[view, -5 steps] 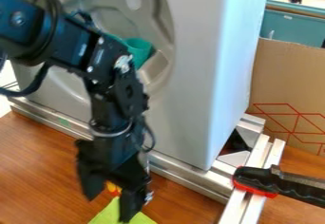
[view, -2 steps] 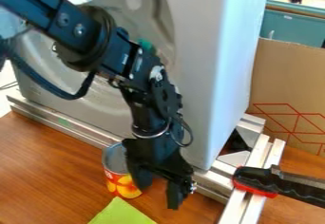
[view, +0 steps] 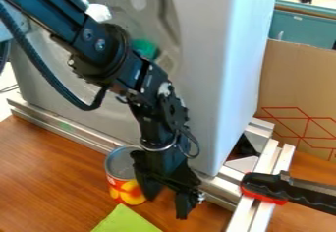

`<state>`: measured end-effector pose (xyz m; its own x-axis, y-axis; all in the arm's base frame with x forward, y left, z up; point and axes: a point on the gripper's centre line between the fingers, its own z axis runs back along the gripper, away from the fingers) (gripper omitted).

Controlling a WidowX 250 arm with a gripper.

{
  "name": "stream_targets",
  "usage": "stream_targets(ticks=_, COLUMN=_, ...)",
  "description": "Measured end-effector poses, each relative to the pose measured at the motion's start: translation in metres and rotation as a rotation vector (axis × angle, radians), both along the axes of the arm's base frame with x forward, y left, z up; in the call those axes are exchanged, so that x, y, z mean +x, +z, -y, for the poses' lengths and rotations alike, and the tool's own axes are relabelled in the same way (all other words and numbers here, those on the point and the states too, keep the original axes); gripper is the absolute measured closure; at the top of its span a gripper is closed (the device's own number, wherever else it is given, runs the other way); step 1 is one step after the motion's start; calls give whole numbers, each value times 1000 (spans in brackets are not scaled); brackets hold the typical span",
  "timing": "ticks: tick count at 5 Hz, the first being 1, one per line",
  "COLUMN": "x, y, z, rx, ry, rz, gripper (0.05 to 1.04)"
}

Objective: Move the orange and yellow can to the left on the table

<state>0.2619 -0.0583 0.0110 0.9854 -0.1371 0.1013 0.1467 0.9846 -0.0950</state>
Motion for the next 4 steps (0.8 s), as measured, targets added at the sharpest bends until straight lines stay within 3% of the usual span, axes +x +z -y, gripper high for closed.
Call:
stream_targets(ticks=1, x=2, y=0, z=-17, rx=9, ry=46, rz=-2, gripper=83)
stream_targets(ticks=3, x=-14, y=20, z=-78, rx=123, ry=206, rz=48, gripper=83)
stream_targets(ticks=4, x=-15, y=19, z=-108, rx=117, ry=274, rz=60, gripper=83)
